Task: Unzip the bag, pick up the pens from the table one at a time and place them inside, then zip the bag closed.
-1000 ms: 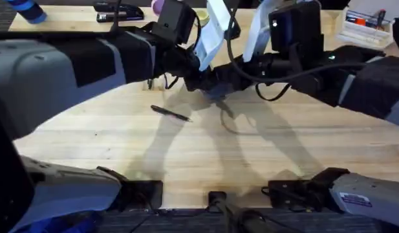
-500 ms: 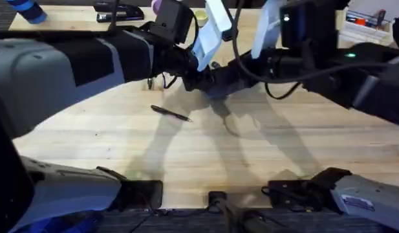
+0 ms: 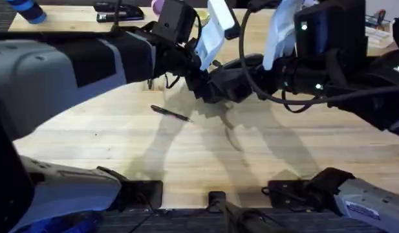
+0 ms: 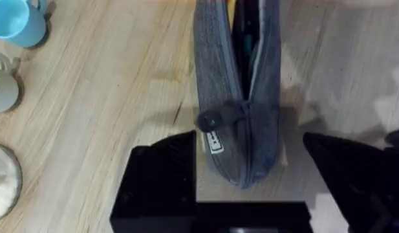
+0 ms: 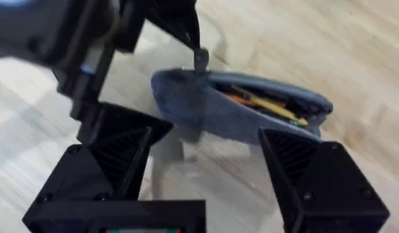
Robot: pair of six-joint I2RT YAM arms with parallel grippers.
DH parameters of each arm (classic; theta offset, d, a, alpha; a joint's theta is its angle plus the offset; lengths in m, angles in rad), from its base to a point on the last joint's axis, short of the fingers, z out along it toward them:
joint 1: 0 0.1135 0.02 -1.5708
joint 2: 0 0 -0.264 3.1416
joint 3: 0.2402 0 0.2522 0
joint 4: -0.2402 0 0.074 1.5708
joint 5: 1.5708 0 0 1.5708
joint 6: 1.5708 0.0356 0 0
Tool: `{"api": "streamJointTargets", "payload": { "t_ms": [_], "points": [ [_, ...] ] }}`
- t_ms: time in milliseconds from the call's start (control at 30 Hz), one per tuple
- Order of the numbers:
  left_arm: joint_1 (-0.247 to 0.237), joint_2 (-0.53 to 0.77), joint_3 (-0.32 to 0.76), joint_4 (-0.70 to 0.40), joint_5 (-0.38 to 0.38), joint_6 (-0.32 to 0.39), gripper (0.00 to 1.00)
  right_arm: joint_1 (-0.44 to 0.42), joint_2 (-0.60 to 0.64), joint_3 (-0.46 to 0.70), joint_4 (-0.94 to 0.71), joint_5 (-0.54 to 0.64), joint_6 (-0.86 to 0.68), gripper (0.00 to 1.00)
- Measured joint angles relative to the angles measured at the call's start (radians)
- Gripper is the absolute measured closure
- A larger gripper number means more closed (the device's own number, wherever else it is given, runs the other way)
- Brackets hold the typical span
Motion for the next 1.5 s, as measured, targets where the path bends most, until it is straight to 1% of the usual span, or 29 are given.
{"api": "streamJointTargets", "payload": {
  "t_ms": [200,333,433,500,600,667,800,933,1067,1100,1333,1500],
  "points": [
    [0.000,0.000,0.000,0.007,-0.002,0.000,0.008,0.000,0.000,0.000,-0.024,0.005,0.000,0.006],
    [0.000,-0.001,0.000,0.012,-0.009,0.000,0.007,0.000,0.000,0.032,-0.086,0.005,-0.012,0.005],
    [0.000,-0.022,0.000,0.011,-0.015,-0.003,0.007,-0.008,0.001,0.095,-0.149,0.004,-0.039,0.005],
    [0.000,-0.057,0.000,0.007,-0.020,-0.012,0.008,-0.024,0.001,0.150,-0.202,0.000,-0.059,0.006],
    [0.009,-0.138,0.000,-0.013,-0.023,-0.033,0.008,-0.076,0.008,0.239,-0.282,-0.040,-0.089,0.006],
    [0.026,-0.190,0.000,-0.038,-0.022,-0.053,0.008,-0.120,0.027,0.297,-0.329,-0.087,-0.109,0.006],
    [0.085,-0.269,0.000,-0.103,-0.023,-0.083,0.008,-0.191,0.093,0.395,-0.403,-0.165,-0.163,0.007],
    [0.134,-0.316,0.000,-0.171,-0.025,-0.098,0.008,-0.208,0.184,0.494,-0.517,-0.200,-0.267,0.007],
    [0.155,-0.349,0.000,-0.218,-0.026,-0.105,0.008,-0.208,0.275,0.574,-0.590,-0.214,-0.384,0.007],
    [0.158,-0.359,0.000,-0.229,-0.026,-0.105,0.008,-0.208,0.319,0.589,-0.581,-0.199,-0.483,0.006],
    [0.158,-0.360,0.000,-0.230,-0.026,-0.105,0.008,-0.208,0.367,0.589,-0.507,-0.065,-0.780,0.006],
    [0.158,-0.360,0.000,-0.230,-0.026,-0.105,0.008,-0.207,0.370,0.590,-0.507,-0.044,-0.874,0.006]
  ]
}}
